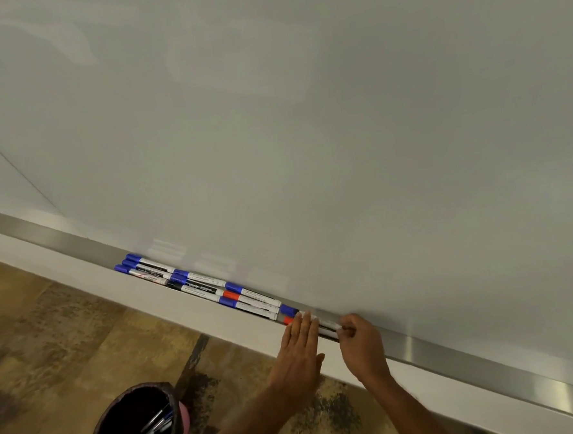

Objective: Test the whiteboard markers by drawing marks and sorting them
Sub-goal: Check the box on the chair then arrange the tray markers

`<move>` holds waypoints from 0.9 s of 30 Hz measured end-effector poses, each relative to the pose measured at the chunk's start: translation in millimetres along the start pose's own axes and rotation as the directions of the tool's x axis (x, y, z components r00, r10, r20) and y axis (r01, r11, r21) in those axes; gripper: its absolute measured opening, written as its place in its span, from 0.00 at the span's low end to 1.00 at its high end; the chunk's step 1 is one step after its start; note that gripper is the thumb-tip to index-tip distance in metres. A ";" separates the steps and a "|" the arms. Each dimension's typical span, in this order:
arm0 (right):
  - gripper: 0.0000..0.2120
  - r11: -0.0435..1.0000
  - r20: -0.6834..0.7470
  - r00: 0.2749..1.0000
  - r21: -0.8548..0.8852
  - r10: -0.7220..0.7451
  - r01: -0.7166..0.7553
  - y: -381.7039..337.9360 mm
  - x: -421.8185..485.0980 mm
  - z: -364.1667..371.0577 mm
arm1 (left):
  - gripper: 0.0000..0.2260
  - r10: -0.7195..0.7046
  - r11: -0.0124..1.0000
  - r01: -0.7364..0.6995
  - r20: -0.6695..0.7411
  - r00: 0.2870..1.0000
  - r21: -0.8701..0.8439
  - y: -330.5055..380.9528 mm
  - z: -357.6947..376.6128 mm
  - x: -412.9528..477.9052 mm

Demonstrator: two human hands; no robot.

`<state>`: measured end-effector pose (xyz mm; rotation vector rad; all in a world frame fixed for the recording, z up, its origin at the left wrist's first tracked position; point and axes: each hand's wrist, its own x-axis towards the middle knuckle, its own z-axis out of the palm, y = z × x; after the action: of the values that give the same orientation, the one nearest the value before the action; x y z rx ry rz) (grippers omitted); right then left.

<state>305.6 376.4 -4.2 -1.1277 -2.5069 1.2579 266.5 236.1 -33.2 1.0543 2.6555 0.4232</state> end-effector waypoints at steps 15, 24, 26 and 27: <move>0.07 0.998 -0.064 0.997 0.029 0.050 -0.049 -1.5 -1.7 15.8 | 0.36 -0.013 1.000 0.013 0.014 1.000 -0.013 -6.8 12.1 4.4; 0.06 0.999 -0.153 0.988 0.051 -0.004 0.012 -5.6 -15.9 6.5 | 0.31 0.033 0.994 -0.038 0.045 0.998 0.099 -2.6 -10.8 6.7; 0.08 0.998 -0.189 0.980 0.017 -0.060 0.064 -10.9 -23.3 1.8 | 0.28 0.061 0.995 -0.061 0.002 0.998 0.082 -3.0 -7.2 9.5; 0.10 0.995 -0.208 0.973 -0.007 -0.097 0.098 -13.7 -26.7 -1.2 | 0.26 0.076 0.995 -0.072 -0.060 0.995 0.072 -1.4 -10.9 9.8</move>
<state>317.5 354.3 12.2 -1.0606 -2.3735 1.0590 255.1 240.1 -24.8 1.1818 2.7109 0.3865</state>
